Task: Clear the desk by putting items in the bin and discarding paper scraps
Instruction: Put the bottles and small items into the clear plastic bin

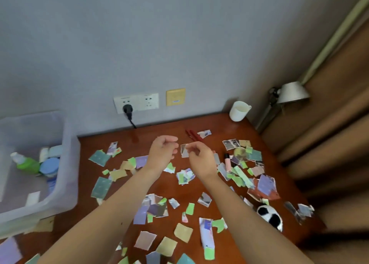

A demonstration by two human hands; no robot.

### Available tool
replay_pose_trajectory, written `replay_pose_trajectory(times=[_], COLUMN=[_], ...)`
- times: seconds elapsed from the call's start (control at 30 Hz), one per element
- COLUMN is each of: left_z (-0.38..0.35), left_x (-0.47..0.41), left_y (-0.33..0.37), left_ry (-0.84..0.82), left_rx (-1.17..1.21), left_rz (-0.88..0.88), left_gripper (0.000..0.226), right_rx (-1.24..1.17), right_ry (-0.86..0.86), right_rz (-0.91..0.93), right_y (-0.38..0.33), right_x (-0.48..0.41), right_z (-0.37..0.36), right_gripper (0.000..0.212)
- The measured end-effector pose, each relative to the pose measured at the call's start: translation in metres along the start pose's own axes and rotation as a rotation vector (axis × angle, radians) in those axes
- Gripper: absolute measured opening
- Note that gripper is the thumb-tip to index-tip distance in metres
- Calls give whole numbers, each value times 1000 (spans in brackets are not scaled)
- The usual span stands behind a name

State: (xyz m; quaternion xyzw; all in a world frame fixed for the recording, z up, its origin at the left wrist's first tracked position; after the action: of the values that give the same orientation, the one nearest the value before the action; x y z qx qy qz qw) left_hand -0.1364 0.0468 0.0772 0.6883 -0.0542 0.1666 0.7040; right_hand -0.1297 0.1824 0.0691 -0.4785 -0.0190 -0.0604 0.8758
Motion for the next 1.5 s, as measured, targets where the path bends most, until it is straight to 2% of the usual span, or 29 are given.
replay_pose_trajectory(times=[0.27, 0.47, 0.77, 1.03, 1.13, 1.27, 1.37, 1.5], left_z=[-97, -137, -166, -161, -157, -146, -137, -131], left_x=[-20, -43, -83, -113, -122, -136, -149, -167], left_y=[-20, -44, -66, -80, -83, -80, -78, -81], left_ry=[-146, -166, -132, -81, -39, 52, 115, 115], left_rx=[-92, -171, -234, -242, -207, -185, -174, -154], left_rz=[154, 247, 324, 326, 332, 295, 298, 351], left_gripper=[14, 12, 11, 12, 15, 15, 22, 45], right_rx=[180, 334, 613, 793, 627, 86, 57, 71], right_ry=[-34, -130, -256, -263, -232, -186, -210, -310], right_rz=[-172, -260, -244, -150, -139, -325, -297, -256], right_y=[80, 125, 165, 172, 163, 139, 126, 115], right_x=[-41, -69, -105, -121, -131, -156, -177, -196], right_z=[65, 81, 79, 72, 66, 51, 39, 26], right_gripper=[24, 37, 56, 39, 33, 17, 11, 31])
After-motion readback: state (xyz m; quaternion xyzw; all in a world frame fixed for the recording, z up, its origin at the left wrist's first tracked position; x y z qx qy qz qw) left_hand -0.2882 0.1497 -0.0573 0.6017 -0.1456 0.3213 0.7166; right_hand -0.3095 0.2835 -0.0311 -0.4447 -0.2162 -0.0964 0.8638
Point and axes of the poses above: each hand's wrist, its own x-axis away from the middle knuckle, its own z-axis out of the back of the hand, y = z × x, the point moved 1 cm from there along -x, towards the middle knuckle
